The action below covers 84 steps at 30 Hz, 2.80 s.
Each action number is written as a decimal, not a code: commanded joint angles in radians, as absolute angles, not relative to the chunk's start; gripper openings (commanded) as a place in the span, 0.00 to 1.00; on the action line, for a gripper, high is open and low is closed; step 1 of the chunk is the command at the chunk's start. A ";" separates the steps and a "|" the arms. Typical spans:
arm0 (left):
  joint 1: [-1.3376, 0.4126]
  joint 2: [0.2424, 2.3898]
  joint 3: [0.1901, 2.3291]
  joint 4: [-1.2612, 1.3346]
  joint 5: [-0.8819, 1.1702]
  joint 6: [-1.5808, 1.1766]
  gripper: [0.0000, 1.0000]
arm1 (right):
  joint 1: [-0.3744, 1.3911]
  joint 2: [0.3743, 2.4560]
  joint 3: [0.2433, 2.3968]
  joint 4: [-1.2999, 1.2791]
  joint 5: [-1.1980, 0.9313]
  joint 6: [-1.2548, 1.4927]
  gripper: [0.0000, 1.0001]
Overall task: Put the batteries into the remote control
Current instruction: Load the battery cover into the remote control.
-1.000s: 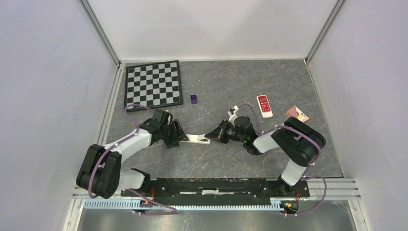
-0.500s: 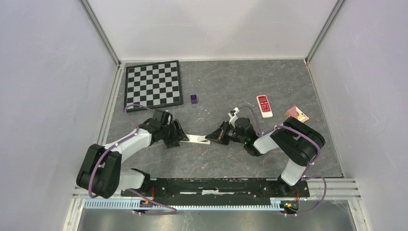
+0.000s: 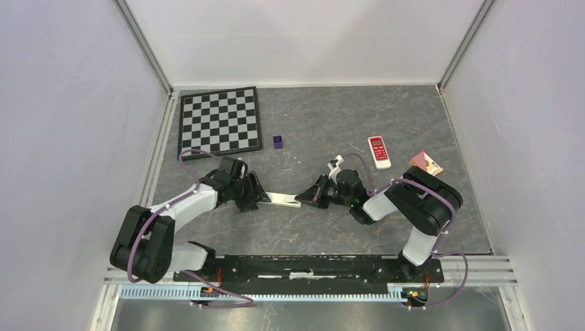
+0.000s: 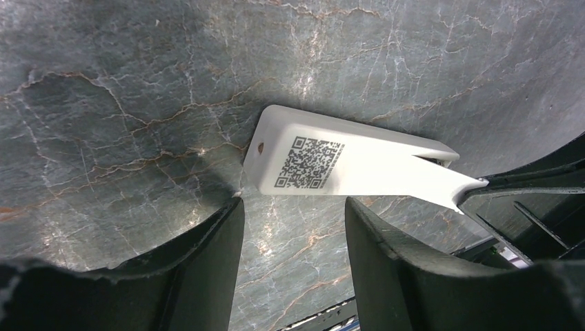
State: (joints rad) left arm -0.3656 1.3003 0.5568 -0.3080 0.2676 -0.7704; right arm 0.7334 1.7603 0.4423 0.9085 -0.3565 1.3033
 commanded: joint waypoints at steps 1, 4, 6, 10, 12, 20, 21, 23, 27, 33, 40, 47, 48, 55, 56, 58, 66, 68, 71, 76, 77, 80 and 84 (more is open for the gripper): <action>-0.360 1.309 0.588 -0.311 0.285 -0.735 0.62 | 0.755 1.776 0.443 0.911 -0.356 1.290 0.09; -0.360 1.308 0.593 -0.315 0.282 -0.735 0.62 | 0.755 1.767 0.442 0.910 -0.355 1.287 0.17; -0.360 1.306 0.594 -0.319 0.278 -0.735 0.62 | 0.755 1.762 0.443 0.908 -0.354 1.286 0.20; -0.358 1.302 0.597 -0.327 0.271 -0.733 0.63 | 0.755 1.751 0.448 0.905 -0.358 1.281 0.26; -0.359 1.304 0.599 -0.328 0.270 -0.732 0.64 | 0.755 1.746 0.452 0.902 -0.359 1.281 0.29; -0.357 1.290 0.607 -0.346 0.251 -0.732 0.67 | 0.753 1.714 0.452 0.873 -0.352 1.273 0.36; -0.357 1.287 0.608 -0.348 0.249 -0.732 0.68 | 0.752 1.709 0.450 0.866 -0.351 1.270 0.37; -0.356 1.282 0.611 -0.358 0.238 -0.731 0.70 | 0.749 1.693 0.446 0.854 -0.349 1.262 0.37; -0.352 1.279 0.645 -0.427 0.179 -0.713 0.79 | 0.743 1.660 0.431 0.832 -0.349 1.259 0.37; -0.351 1.255 0.666 -0.448 0.129 -0.708 0.87 | 0.731 1.605 0.384 0.775 -0.338 1.234 0.40; -0.351 1.270 0.676 -0.439 0.111 -0.711 0.89 | 0.721 1.573 0.419 0.643 -0.294 1.139 0.50; -0.350 1.286 0.681 -0.399 0.127 -0.712 0.89 | 0.721 1.644 0.525 0.582 -0.287 1.049 0.59; -0.351 1.291 0.682 -0.395 0.128 -0.712 0.88 | 0.722 1.653 0.538 0.574 -0.283 1.041 0.59; -0.351 1.315 0.676 -0.367 0.137 -0.703 0.82 | 0.737 1.694 0.621 0.447 -0.245 0.994 0.46; -0.350 1.315 0.674 -0.365 0.135 -0.702 0.82 | 0.743 1.692 0.623 0.428 -0.234 0.988 0.45; -0.351 1.314 0.671 -0.359 0.130 -0.701 0.80 | 0.750 1.680 0.627 0.384 -0.205 0.966 0.42; -0.351 1.332 0.657 -0.344 0.144 -0.703 0.77 | 0.759 1.678 0.635 0.329 -0.164 0.909 0.41; -0.351 1.333 0.653 -0.344 0.147 -0.705 0.75 | 0.760 1.682 0.639 0.325 -0.163 0.901 0.37; -0.351 1.335 0.645 -0.333 0.156 -0.707 0.70 | 0.763 1.679 0.641 0.315 -0.153 0.886 0.29; -0.351 1.358 0.643 -0.322 0.173 -0.710 0.65 | 0.771 1.679 0.648 0.295 -0.136 0.866 0.24; -0.351 1.362 0.644 -0.322 0.173 -0.709 0.65 | 0.773 1.683 0.651 0.293 -0.136 0.864 0.24; -0.351 1.376 0.641 -0.319 0.183 -0.709 0.60 | 0.783 1.694 0.666 0.287 -0.131 0.860 0.24; -0.351 1.381 0.620 -0.304 0.207 -0.726 0.52 | 0.809 1.702 0.681 0.272 -0.106 0.876 0.23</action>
